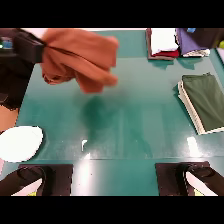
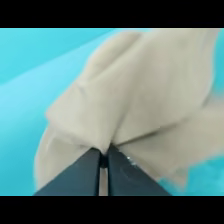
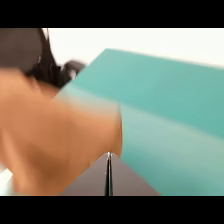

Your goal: Fold the shirts.

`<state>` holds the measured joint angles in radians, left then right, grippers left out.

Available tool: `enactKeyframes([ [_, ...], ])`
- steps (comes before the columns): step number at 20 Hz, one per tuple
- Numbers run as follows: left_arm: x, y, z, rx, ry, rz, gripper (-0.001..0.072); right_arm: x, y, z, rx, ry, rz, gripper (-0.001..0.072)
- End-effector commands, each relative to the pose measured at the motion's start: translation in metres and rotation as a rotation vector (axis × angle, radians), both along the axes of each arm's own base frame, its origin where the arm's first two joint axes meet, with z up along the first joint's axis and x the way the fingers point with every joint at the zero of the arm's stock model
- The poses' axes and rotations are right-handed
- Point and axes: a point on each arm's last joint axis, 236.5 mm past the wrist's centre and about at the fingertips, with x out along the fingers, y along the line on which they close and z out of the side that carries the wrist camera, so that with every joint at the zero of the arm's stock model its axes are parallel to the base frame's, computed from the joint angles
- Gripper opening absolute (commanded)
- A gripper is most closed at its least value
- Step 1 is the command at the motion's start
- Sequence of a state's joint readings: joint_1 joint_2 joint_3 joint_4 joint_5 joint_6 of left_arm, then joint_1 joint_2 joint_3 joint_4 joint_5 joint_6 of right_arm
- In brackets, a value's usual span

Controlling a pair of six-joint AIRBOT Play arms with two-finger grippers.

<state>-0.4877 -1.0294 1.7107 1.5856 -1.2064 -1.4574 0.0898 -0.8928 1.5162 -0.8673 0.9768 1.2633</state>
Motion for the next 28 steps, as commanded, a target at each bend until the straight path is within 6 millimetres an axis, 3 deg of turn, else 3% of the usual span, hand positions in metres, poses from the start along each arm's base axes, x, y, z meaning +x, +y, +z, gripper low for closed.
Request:
enactKeyframes([
  [1,-0.015,-0.088,-0.027,0.026,0.053,-0.203,0.0021,-0.001,-0.024,0.037,0.010,-0.089,-0.071,0.0016],
  [3,-0.023,-0.152,-0.069,0.042,0.133,-0.355,0.0023,0.002,-0.042,0.043,0.007,-0.102,-0.121,0.0016],
  [5,-0.031,-0.215,-0.098,-0.028,0.186,-0.488,0.0029,0.004,-0.053,0.042,-0.002,-0.094,-0.149,0.0016],
  [7,-0.024,-0.247,-0.114,-0.097,0.217,-0.511,0.0520,0.004,-0.057,0.034,-0.018,-0.066,-0.153,0.0016],
  [8,-0.012,-0.245,-0.120,-0.098,0.229,-0.482,0.0526,0.003,-0.058,0.031,-0.024,-0.054,-0.153,0.0016],
  [10,0.023,-0.213,-0.122,-0.102,0.241,-0.391,0.0526,0.002,-0.058,0.028,-0.030,-0.042,-0.149,0.0016],
  [12,0.066,-0.154,-0.132,-0.125,0.311,-0.225,0.0527,0.002,-0.058,0.028,-0.030,-0.042,-0.149,0.0016],
  [14,0.104,-0.084,-0.157,-0.152,0.410,-0.037,0.0526,0.002,-0.058,0.027,-0.032,-0.038,-0.146,0.0016],
  [16,0.124,-0.023,-0.196,-0.181,0.516,0.118,0.0527,0.005,-0.058,0.021,-0.035,-0.021,-0.142,0.0016],
  [19,0.123,0.038,-0.270,-0.194,0.677,0.278,0.0526,0.013,-0.054,0.002,-0.050,0.043,-0.116,0.0016],
  [21,0.111,0.054,-0.314,-0.196,0.756,0.332,0.0526,0.019,-0.046,-0.012,-0.059,0.089,-0.083,0.0016],
  [23,0.099,0.056,-0.352,-0.200,0.813,0.360,0.0526,0.027,-0.034,-0.023,-0.060,0.119,-0.047,0.0016],
  [26,0.088,0.035,-0.387,-0.309,0.919,0.369,0.0527,0.036,-0.014,-0.040,-0.063,0.161,0.008,0.0016],
  [28,0.087,0.018,-0.396,-0.365,0.961,0.327,0.0526,0.040,-0.004,-0.049,-0.065,0.185,0.034,0.0016],
])
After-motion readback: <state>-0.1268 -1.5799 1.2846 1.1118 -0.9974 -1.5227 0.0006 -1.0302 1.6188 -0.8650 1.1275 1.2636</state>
